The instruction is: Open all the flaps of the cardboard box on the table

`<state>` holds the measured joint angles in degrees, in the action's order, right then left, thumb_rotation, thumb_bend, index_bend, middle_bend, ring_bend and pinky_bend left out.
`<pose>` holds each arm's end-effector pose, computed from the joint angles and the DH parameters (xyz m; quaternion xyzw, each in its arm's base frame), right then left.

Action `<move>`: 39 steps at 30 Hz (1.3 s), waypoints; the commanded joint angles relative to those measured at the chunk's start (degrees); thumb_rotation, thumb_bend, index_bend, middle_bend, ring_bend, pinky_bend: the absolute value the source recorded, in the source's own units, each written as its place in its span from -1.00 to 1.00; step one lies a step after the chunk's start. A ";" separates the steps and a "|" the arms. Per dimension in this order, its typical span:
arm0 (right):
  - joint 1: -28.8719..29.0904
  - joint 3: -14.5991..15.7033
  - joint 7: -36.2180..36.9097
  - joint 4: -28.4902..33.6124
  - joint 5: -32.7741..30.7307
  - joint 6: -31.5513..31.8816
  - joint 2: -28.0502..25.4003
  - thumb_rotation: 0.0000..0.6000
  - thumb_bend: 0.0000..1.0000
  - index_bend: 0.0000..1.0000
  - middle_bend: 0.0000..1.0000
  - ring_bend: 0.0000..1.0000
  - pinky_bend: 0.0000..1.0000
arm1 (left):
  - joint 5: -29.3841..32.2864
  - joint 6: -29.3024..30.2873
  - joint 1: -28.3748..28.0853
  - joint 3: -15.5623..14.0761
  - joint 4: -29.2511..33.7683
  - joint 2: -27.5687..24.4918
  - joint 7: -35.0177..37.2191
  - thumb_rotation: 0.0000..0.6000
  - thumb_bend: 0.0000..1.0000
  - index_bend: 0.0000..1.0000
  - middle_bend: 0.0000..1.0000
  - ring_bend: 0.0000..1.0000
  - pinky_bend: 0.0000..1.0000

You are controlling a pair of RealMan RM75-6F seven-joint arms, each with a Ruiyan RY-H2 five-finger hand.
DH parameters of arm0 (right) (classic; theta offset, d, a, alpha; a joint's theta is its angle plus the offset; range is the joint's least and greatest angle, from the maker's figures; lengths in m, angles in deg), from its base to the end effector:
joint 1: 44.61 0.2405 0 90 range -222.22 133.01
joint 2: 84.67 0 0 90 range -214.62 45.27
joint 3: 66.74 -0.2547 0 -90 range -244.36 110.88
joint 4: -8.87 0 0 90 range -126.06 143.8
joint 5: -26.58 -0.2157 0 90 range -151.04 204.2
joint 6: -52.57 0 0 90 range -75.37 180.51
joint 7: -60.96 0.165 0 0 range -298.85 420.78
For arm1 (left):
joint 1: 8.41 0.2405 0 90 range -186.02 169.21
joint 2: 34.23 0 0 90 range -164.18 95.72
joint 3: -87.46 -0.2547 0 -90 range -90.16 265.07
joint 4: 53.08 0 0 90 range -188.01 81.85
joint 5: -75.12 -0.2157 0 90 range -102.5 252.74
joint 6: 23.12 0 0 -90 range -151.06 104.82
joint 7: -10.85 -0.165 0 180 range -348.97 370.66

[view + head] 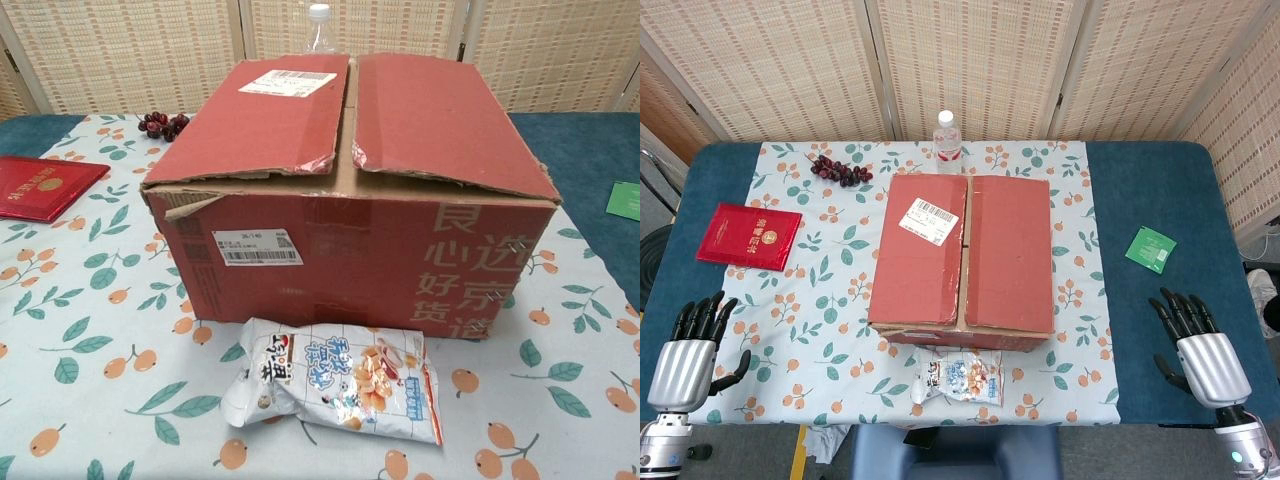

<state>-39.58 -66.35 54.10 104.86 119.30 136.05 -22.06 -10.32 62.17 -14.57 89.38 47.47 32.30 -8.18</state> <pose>-0.2896 -0.1883 0.1356 0.6615 -0.3562 0.3623 0.5516 -0.2753 0.2022 0.1266 -0.6318 -0.3415 -0.3461 0.6036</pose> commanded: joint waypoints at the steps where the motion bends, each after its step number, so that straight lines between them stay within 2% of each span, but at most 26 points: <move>1: -0.01 -0.03 0.15 -0.01 0.08 0.11 0.04 1.00 -0.16 -1.00 -1.00 -1.00 -1.00 | 0.01 0.16 0.07 0.07 -0.05 0.04 0.14 0.29 -0.07 -1.00 -0.93 -0.92 -1.00; 8: 0.80 0.28 2.61 -0.85 2.20 0.05 0.33 1.00 -0.16 -1.00 -1.00 -1.00 -1.00 | -0.61 -0.16 -0.21 -0.05 -0.22 0.34 0.29 0.30 -0.07 -1.00 -0.93 -0.92 -1.00; 14: 4.44 -0.60 9.13 -4.00 10.22 2.41 3.38 1.00 -0.16 -1.00 -1.00 -1.00 -1.00 | 0.52 -1.03 -0.66 0.52 -0.85 0.32 1.20 0.30 -0.07 -1.00 -0.93 -0.92 -1.00; 16: 5.76 -0.88 8.68 -3.16 12.39 2.38 3.72 1.00 -0.16 -1.00 -1.00 -1.00 -1.00 | 0.51 -1.04 -0.76 0.66 -1.19 0.34 1.63 0.31 -0.07 -1.00 -0.93 -0.92 -1.00; 20: 8.98 -1.44 6.29 2.45 15.00 -0.53 2.83 1.00 -0.16 -1.00 -1.00 -1.00 -1.00 | 0.61 -1.19 -0.84 0.71 -1.27 0.18 2.50 0.30 -0.07 -1.00 -0.93 -0.92 -1.00; 25: 13.13 -2.89 3.58 9.04 14.28 -6.47 2.52 1.00 -0.16 -1.00 -1.00 -1.00 -1.00 | 0.09 -1.05 -0.92 0.70 -1.70 0.00 3.84 0.32 -0.07 -1.00 -0.93 -0.92 -1.00; 29: 15.91 -4.50 1.41 11.17 12.73 -10.02 4.35 1.00 -0.16 -1.00 -1.00 -1.00 -1.00 | 0.53 -0.90 -0.80 0.93 -1.59 -0.38 4.67 0.32 -0.07 -1.00 -0.93 -0.92 -1.00; 39: 22.75 -9.67 -2.45 9.80 5.88 -16.56 12.15 1.00 -0.16 -1.00 -1.00 -1.00 -1.00 | 0.64 -0.75 -0.71 1.15 -1.58 -1.27 7.38 0.32 -0.07 -1.00 -0.93 -0.92 -1.00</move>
<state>-17.94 -75.13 51.96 115.11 126.71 120.89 -11.11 -9.57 61.30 -15.32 90.50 45.81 31.10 -0.92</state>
